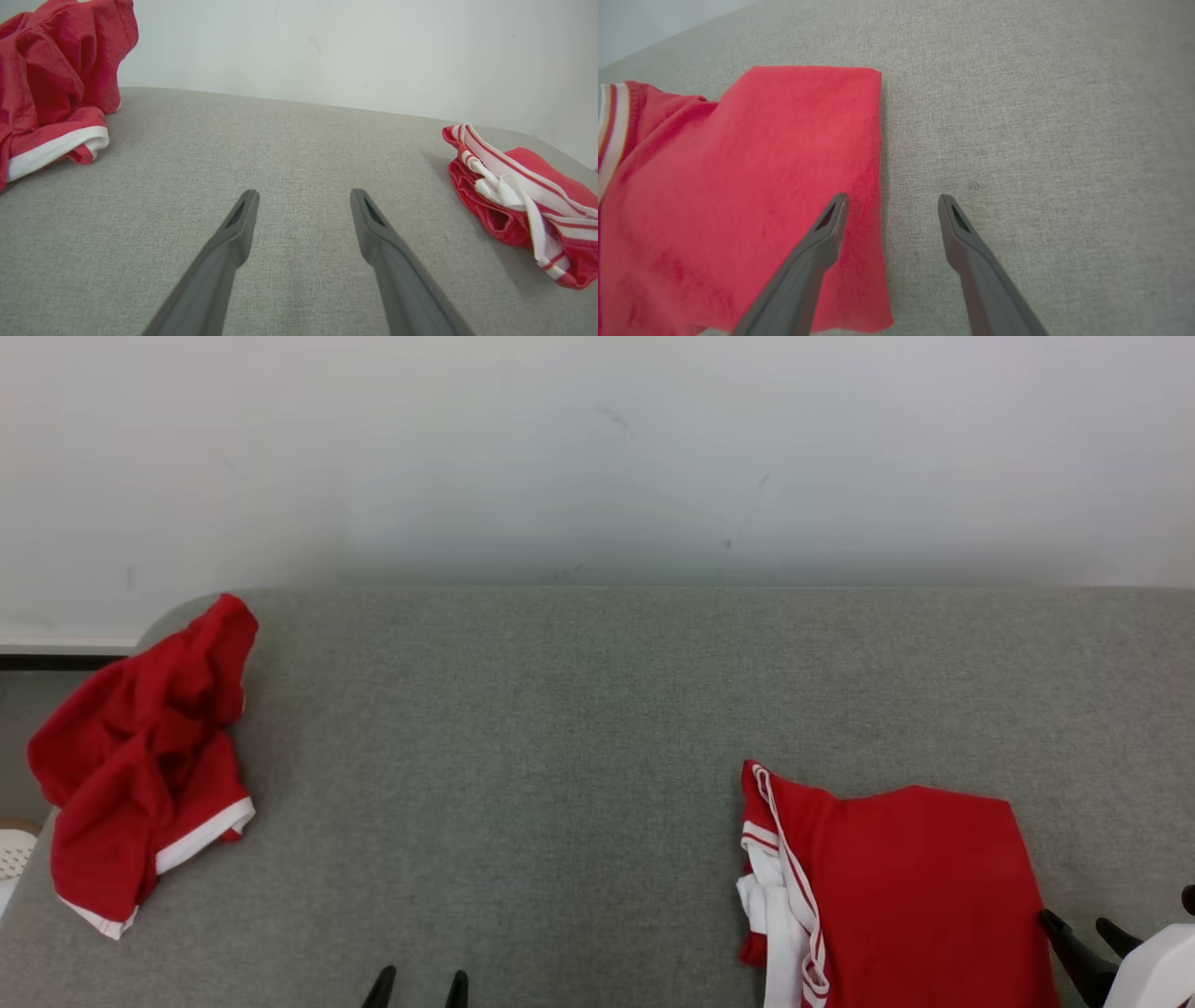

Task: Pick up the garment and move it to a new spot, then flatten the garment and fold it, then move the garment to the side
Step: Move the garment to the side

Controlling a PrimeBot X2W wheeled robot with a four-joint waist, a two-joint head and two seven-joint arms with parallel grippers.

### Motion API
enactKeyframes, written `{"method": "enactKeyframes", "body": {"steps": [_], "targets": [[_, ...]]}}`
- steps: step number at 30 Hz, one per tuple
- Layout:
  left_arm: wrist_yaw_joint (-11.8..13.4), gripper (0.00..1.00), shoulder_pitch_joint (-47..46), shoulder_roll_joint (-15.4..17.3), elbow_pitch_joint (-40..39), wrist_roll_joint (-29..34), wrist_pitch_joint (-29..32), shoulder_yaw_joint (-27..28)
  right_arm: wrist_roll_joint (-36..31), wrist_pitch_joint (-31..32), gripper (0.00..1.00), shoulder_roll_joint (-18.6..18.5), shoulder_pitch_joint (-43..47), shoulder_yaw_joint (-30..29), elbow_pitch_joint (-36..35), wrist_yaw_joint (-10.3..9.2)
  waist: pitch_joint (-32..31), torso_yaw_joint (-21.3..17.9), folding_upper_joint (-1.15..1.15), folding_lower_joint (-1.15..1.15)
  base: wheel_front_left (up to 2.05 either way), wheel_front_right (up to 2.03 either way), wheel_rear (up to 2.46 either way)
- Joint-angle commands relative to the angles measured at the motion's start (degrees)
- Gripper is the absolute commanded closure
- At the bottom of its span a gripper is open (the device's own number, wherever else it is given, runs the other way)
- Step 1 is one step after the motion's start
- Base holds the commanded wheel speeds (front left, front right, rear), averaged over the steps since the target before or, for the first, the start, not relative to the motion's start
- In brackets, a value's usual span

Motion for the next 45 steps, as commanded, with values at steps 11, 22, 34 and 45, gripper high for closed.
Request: {"method": "enactKeyframes", "body": {"steps": [11,22,34,45], "targets": [[-1.2,0.00,-3.1,0.2,2.2,1.7,-0.1,0.5,10.1,6.6,0.00,1.0,-7.4,2.7,7.2,-0.10,4.0,3.4,0.00,0.00,0.00,0.00,0.00],[-0.5,0.00,-4.1,0.2,1.6,0.6,-0.1,-0.6,14.0,6.2,1.00,2.9,-10.2,7.3,10.5,-0.09,3.8,4.3,0.00,0.00,0.00,0.00,0.00],[-0.3,0.00,-4.6,0.2,0.6,0.4,-0.1,-0.8,10.3,-0.4,1.00,-1.9,-15.5,11.3,11.3,-0.10,4.4,-3.8,0.00,0.00,0.00,0.00,0.00],[-2.5,0.00,-10.7,0.2,0.3,2.8,-0.1,-2.2,0.6,-9.7,1.00,-6.8,-24.0,9.8,18.4,-0.11,11.2,-8.3,0.00,0.00,0.00,0.00,0.00]]}}
